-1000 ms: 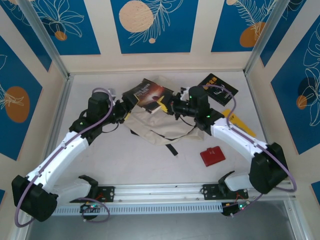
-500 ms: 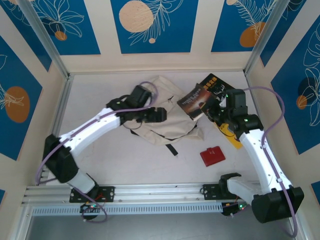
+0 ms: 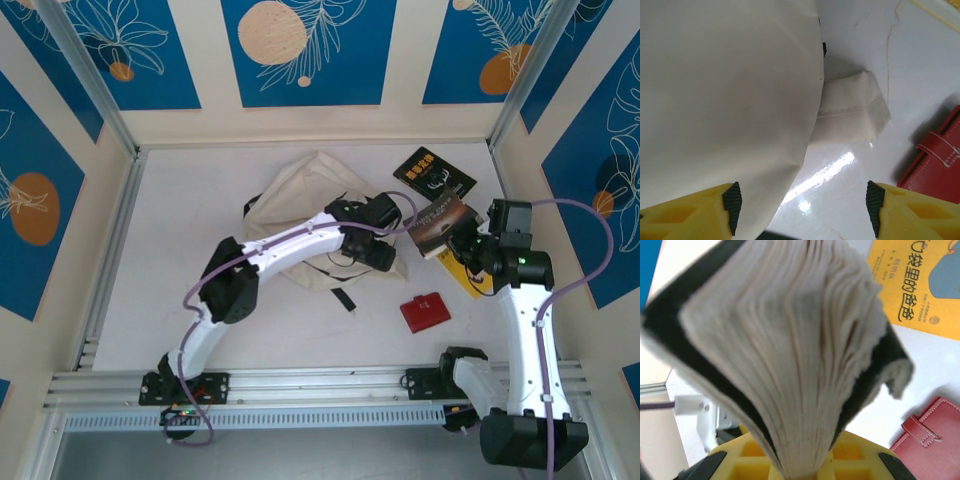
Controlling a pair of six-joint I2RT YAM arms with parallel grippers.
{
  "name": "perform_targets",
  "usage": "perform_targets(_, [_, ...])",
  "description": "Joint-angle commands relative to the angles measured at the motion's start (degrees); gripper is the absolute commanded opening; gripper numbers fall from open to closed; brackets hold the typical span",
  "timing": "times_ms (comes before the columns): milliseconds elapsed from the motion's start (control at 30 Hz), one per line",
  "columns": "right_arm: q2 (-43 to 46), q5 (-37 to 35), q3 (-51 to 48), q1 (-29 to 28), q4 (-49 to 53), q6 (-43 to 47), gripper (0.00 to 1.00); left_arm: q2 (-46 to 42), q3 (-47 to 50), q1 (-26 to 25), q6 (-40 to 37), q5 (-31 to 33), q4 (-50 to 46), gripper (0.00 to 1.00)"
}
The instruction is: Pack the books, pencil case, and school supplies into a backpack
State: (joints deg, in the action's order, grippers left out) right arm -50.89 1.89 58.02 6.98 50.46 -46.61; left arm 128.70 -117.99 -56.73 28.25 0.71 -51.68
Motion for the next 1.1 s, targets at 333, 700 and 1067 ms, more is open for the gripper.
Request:
perform_targets(333, [3.07, 0.15, -1.5, 0.66, 0.78, 2.01, 0.0, 11.69, -11.72, 0.22, 1.07, 2.99, -7.56, 0.51])
perform_targets(700, [3.43, 0.74, -2.12, 0.66, 0.76, 1.37, 0.0, 10.94, -11.73, 0.64, 1.13, 3.52, -8.09, 0.23])
perform_targets(1067, [3.65, 1.18, -2.55, 0.66, 0.87, 1.44, 0.0, 3.53, -11.12, 2.06, -2.25, -0.23, -8.25, 0.08])
